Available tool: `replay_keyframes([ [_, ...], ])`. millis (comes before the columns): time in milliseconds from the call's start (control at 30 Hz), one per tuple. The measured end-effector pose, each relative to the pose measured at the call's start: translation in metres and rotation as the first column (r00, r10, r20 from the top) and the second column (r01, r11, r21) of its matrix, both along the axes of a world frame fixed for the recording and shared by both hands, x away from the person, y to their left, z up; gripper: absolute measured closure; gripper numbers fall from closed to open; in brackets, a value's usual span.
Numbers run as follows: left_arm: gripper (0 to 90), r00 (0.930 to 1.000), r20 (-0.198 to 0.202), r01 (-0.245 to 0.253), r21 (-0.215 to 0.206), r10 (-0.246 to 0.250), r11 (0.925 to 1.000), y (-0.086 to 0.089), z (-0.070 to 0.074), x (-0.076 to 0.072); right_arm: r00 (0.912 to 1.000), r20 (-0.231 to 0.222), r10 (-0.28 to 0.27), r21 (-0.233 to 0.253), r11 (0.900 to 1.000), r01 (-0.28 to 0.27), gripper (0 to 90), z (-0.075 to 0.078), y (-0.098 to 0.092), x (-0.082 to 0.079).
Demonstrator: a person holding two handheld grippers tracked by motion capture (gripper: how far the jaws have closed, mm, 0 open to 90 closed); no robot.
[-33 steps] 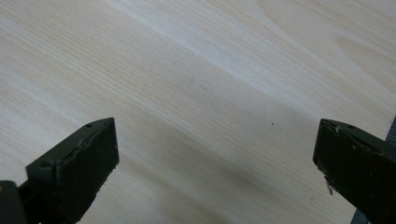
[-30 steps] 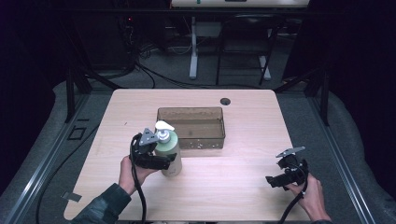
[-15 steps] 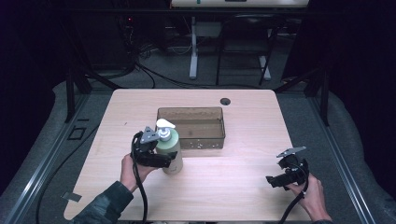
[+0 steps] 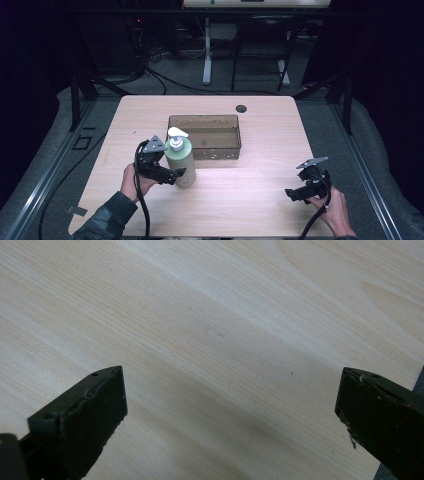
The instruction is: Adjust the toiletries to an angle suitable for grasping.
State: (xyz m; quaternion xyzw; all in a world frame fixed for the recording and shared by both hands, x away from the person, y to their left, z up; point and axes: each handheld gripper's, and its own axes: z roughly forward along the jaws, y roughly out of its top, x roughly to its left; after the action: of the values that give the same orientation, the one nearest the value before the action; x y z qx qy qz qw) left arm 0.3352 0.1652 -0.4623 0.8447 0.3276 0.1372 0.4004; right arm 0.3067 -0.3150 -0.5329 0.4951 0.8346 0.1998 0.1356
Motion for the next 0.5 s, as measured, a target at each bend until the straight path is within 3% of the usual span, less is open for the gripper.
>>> replay_keyframes([
  [167, 0.0, 0.9996, 0.017, 0.022, -0.028, -0.022, 0.9994, 0.011, 0.008, 0.001, 1.0000, -0.002, 0.005, 0.000, 1.000, -0.005, 0.0, 0.000, 0.000, 0.000],
  [500, 0.0, 0.9985, 0.000, 0.055, 0.018, -0.055, 0.9983, 0.022, 0.020, 0.006, 0.9999, -0.001, 0.015, -0.004, 1.000, -0.015, 0.0, -0.001, 0.002, 0.001],
])
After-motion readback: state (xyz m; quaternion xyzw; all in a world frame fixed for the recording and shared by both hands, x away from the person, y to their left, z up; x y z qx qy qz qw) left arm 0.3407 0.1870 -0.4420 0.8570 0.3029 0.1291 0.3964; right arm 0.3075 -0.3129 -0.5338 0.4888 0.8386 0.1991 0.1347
